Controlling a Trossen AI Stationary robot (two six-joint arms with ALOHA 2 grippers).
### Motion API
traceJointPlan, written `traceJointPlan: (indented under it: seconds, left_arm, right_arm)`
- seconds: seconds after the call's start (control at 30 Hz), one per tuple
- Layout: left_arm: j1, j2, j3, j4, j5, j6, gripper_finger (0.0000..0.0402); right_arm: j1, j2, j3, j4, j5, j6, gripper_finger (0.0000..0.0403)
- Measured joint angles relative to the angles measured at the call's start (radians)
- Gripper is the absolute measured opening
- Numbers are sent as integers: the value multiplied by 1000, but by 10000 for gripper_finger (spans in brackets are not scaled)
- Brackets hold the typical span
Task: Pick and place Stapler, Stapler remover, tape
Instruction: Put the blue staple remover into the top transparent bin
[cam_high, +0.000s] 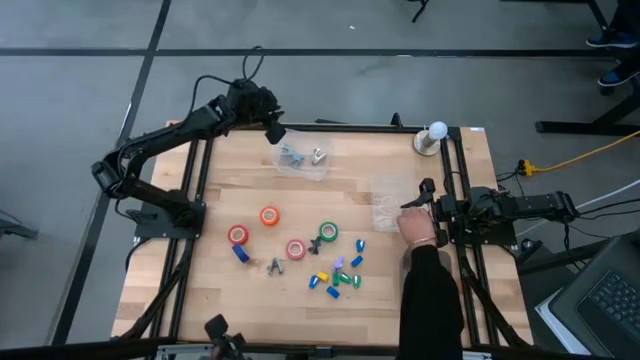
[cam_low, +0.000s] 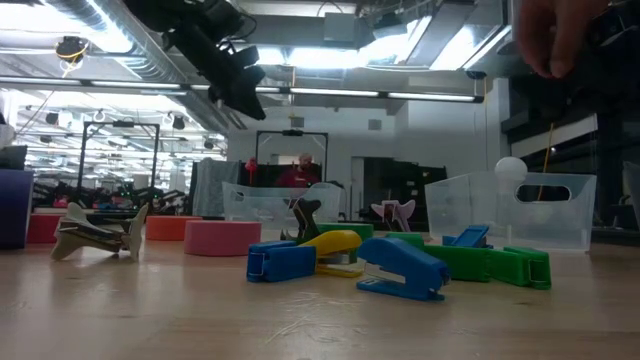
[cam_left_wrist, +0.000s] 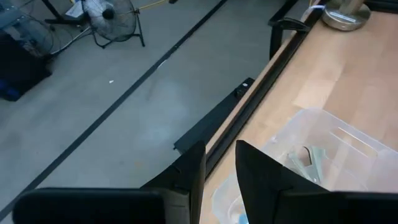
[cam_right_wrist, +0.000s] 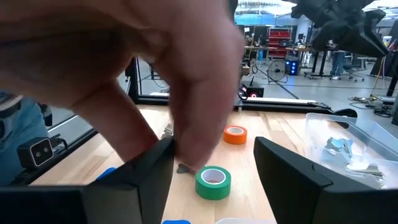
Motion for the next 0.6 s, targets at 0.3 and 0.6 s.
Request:
traceJointPlan:
  seconds: [0.3,0.6]
  left_arm:
    - [11,0,0,0,0,60,82]
    - [11,0,0,0,1,86,80]
  right_arm:
    - [0,0,0,-6,3,0,225]
    - [0,0,0,-4,3,0,225]
